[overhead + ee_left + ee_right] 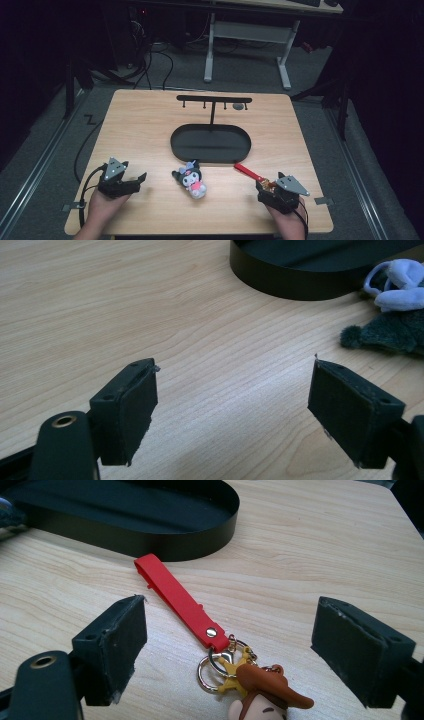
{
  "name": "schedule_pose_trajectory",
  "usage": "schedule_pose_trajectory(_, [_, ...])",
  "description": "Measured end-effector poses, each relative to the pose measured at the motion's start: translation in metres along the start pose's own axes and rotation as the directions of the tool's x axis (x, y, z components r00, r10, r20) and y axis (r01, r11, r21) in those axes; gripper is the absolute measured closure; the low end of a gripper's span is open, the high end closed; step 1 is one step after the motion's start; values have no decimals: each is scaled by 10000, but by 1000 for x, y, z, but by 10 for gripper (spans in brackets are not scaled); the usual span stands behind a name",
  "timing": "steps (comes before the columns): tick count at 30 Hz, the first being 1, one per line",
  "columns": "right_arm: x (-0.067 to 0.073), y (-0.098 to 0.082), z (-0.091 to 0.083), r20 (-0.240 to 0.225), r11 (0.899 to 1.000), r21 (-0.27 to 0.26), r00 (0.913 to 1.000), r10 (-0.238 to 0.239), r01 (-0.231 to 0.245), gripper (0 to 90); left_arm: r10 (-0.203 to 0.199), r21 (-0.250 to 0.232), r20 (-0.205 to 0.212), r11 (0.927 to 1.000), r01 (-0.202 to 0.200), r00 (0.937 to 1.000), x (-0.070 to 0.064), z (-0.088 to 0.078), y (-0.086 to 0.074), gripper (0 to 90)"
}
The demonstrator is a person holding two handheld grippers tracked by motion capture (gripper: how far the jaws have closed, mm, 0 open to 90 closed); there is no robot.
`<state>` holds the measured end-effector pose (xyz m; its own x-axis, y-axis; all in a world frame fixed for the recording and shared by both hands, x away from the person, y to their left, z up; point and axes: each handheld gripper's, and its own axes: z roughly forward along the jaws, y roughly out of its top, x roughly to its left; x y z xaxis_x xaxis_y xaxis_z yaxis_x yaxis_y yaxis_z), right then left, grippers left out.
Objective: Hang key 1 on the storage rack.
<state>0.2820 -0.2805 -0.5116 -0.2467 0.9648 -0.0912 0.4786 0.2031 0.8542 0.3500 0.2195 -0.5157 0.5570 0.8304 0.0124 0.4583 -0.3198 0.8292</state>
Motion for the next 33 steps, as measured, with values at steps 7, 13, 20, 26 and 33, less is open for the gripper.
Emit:
schedule_pose_trajectory(7, [-4,-1,3,-29,9997,-12,9997,241,-241,141,330,64,181,9994,-331,9993,-3,3,1,218])
schedule_pose_trajectory(13, [-11,2,4,173,9969,327,9973,708,-714,54,382,-16,348,9993,-382,9987,-6,6,2,218])
schedule_pose_trajectory(20, [-10,6,4,160,9957,783,9987,490,-501,52,451,-230,611,9988,-438,9971,-7,7,5,218])
schedule_pose_trajectory(26, [-9,15,3,216,9882,1498,9993,307,-336,81,441,-271,687,9987,-423,9967,-8,7,4,216])
schedule_pose_trajectory(33, [-11,32,0,89,9754,2199,9998,158,-174,88,236,-319,594,9993,-217,9980,-5,6,5,213])
